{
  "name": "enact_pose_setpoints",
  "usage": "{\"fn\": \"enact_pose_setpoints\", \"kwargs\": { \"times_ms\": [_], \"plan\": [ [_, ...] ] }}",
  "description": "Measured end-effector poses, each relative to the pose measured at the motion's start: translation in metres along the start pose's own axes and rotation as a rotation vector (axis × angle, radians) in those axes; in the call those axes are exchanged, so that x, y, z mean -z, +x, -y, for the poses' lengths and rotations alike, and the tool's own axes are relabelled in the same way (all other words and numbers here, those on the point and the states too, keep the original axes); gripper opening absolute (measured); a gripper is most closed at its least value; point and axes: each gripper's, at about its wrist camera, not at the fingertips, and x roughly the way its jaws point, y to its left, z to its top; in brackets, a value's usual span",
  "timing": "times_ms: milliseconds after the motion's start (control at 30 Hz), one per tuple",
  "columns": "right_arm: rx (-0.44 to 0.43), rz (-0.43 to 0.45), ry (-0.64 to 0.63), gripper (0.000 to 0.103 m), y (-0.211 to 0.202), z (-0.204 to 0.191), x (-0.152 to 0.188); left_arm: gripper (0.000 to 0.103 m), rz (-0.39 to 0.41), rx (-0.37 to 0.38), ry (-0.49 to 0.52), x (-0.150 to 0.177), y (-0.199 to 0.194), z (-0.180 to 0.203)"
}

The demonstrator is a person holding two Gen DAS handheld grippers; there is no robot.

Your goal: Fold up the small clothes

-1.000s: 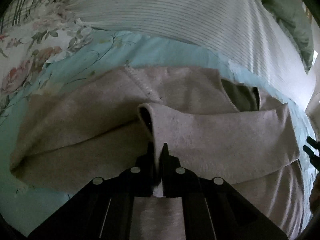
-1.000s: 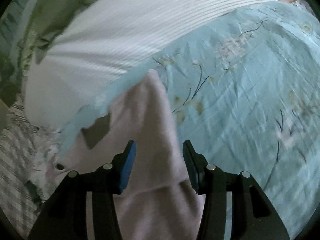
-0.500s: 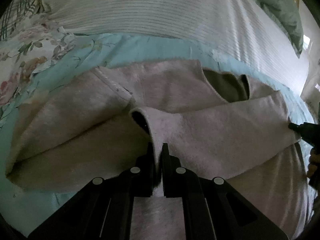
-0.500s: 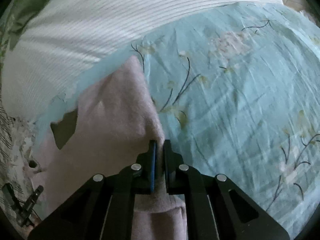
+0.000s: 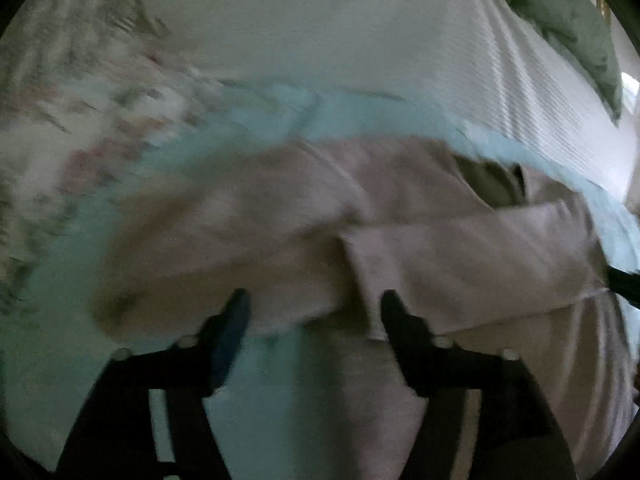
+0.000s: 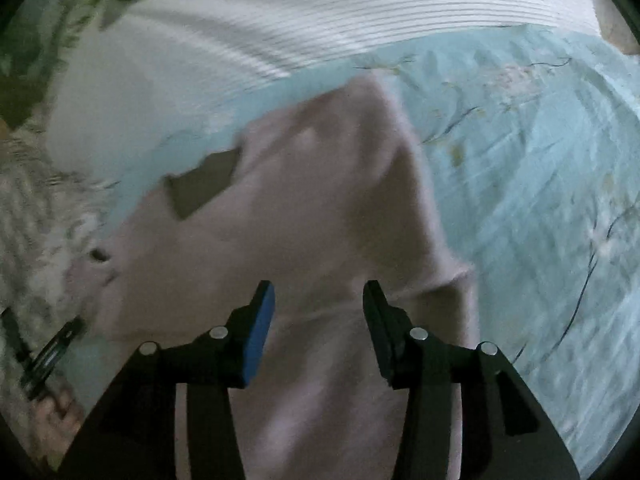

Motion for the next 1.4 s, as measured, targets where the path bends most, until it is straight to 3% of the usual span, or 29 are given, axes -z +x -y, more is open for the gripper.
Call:
{"fn": "enact_pose_setpoints", "kwargs": {
  "times_ms": [100, 167, 267, 400, 633, 733, 800, 867, 1133, 1267, 1400],
  "plan": [
    [-0.061, -0.008, -0.015, 0.064, -0.011, -0.02, 0.019, 0.086, 0.002, -0.032, 0.023, -0.01, -0.002, -0.016],
    [-0.083, -0.009, -0.016, 0.065, -0.015, -0.033, 0.03, 0.092, -0.014, -0.056, 0.065, -0.019, 0.005, -0.024],
    [-0.084, -0.011, -0.012, 0.065, -0.021, -0.035, 0.046, 0.093, -0.037, -0.057, 0.081, -0.029, 0.021, -0.042],
    [-0.081, -0.047, -0.002, 0.065, -0.018, -0.039, 0.058, 0.093, -0.123, 0.065, 0.053, -0.043, 0.05, -0.07],
    [-0.107, -0.085, -0.002, 0.065, -0.009, -0.054, 0.076, 0.093, -0.204, 0.104, 0.076, -0.057, 0.09, -0.074],
    [-0.122, -0.088, -0.013, 0.065, -0.006, -0.061, 0.079, 0.072, -0.195, 0.122, 0.093, -0.057, 0.093, -0.068],
    [-0.135, -0.093, -0.022, 0.065, -0.004, -0.065, 0.081, 0.032, -0.186, 0.142, 0.087, -0.057, 0.091, -0.064],
    [-0.141, -0.092, -0.028, 0.065, -0.004, -0.067, 0.082, 0.006, -0.183, 0.18, 0.059, -0.054, 0.087, -0.062],
    [-0.165, -0.078, -0.01, 0.065, -0.006, -0.065, 0.087, 0.004, -0.051, 0.2, -0.072, -0.048, 0.038, -0.051],
    [-0.179, -0.063, 0.0, 0.065, -0.009, -0.063, 0.087, 0.004, 0.027, 0.26, -0.117, -0.05, 0.005, -0.028],
    [-0.189, -0.029, 0.021, 0.065, -0.018, -0.056, 0.085, 0.004, 0.073, 0.348, -0.103, -0.057, -0.021, 0.02]
  ]
}}
